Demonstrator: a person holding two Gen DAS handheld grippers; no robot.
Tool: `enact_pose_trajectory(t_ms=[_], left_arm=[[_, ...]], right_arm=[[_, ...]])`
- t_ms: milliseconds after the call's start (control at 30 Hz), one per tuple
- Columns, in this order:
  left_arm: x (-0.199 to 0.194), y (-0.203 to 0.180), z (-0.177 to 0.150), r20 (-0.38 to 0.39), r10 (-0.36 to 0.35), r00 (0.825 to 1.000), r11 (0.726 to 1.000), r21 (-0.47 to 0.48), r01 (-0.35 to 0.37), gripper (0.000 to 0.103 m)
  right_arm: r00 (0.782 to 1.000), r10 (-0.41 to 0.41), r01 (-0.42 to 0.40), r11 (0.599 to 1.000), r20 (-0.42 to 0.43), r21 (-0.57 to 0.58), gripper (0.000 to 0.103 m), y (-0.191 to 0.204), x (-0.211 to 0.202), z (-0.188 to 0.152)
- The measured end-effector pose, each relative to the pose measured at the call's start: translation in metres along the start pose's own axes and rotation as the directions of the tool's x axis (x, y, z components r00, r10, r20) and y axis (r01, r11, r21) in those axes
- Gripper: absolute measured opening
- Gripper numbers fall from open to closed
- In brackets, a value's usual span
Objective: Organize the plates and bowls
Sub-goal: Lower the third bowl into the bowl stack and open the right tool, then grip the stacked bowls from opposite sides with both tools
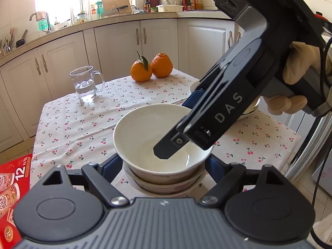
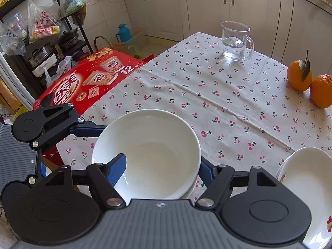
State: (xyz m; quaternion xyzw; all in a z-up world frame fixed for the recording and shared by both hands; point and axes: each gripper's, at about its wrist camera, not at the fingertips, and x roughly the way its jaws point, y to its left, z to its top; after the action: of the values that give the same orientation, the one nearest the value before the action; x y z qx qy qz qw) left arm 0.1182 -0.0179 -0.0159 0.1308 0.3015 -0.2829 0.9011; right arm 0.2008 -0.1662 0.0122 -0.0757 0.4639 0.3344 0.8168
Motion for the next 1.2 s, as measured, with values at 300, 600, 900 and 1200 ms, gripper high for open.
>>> enact_pose_trajectory(t_ms=[300,600,900,1200], left_arm=[[0.0,0.0,-0.003,-0.003,-0.012,1.0,1.0,0.013,0.012,0.089],[-0.013,0.019,-0.017,-0.073,-0.028,0.997,0.991,0.126,0.037,0.092],[0.021,0.034,-0.03,-0.194,-0.078,0.978,0.966,0.227,0.122,0.092],[0.045,0.043,-0.017,-0.224,-0.214,0.951,0.913,0.301,0.276,0.091]], right_arm=[[1.0,-0.02,0.02,0.999,0.005,-0.029,0.082,0.003,0.001,-0.005],[0.993,-0.054,0.07,0.986,0.106,-0.151,0.103,0.013,-0.034,-0.029],[0.994,-0.098,0.105,0.954,0.038,-0.281,0.103,0.019,-0.009,-0.074],[0.998,-0.058,0.058,0.931,0.009,-0.36,0.103,0.012,0.026,-0.065]])
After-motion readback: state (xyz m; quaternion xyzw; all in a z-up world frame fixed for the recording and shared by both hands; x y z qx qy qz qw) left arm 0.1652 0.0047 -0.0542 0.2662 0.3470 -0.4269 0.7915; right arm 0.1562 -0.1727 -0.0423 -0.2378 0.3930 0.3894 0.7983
